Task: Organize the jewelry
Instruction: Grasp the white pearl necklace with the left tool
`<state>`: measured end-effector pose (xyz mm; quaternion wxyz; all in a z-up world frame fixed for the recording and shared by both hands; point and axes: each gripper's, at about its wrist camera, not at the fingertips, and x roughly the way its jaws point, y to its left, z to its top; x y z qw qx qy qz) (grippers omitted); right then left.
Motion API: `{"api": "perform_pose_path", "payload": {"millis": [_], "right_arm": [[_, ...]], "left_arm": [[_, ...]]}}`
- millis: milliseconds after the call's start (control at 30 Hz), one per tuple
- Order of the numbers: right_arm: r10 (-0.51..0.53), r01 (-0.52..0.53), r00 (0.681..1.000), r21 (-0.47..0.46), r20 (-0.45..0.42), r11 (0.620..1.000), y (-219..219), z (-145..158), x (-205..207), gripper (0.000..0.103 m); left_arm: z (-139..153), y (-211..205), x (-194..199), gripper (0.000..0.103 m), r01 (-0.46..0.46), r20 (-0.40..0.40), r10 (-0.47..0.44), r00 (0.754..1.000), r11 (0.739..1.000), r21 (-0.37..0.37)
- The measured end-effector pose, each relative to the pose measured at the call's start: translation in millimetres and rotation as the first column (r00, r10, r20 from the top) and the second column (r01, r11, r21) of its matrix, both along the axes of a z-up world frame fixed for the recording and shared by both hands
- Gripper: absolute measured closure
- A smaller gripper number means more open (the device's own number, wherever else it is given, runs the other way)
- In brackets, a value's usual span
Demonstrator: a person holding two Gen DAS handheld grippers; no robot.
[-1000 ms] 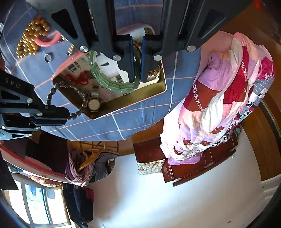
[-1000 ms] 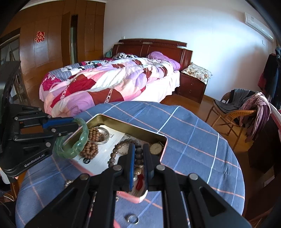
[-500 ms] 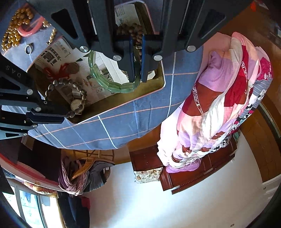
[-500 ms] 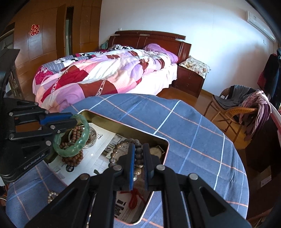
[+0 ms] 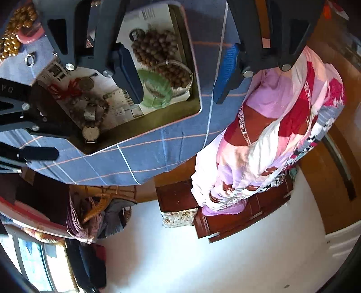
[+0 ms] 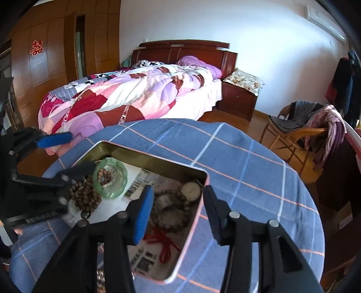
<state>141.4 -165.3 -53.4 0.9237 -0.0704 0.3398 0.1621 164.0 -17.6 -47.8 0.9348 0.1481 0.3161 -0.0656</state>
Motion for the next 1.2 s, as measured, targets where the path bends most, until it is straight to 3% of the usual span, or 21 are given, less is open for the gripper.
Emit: {"api": "perform_pose_path", "payload": {"millis": [133, 233, 467, 633, 1200], "right_arm": [[-0.012, 0.012, 1.0, 0.019, 0.004, 1.0, -11, 0, -18, 0.054], [-0.022, 0.022, 1.0, 0.02, 0.006, 1.0, -17, -2, -29, 0.047], [-0.048, 0.049, 0.999, 0.036, -0.004, 0.998, -28, -8, -50, 0.046], [-0.072, 0.072, 0.997, 0.05, -0.006, 0.996, -38, -14, -70, 0.04], [-0.118, 0.12, 0.992, 0.041, -0.042, 0.992, -57, -37, -100, 0.036]], "left_arm": [[5, 10, -23, 0.038, -0.005, 0.011, 0.005, 1.0, 0.999, -0.033], [6, 15, -42, 0.038, -0.004, 0.016, 0.005, 1.0, 0.998, -0.069], [0, 13, -80, 0.038, -0.001, 0.017, 0.003, 1.0, 0.996, -0.084], [-13, 6, -105, 0.038, 0.017, -0.007, -0.018, 1.0, 0.996, -0.085], [-47, -26, -117, 0.038, 0.111, -0.109, -0.114, 0.988, 0.993, -0.034]]}}
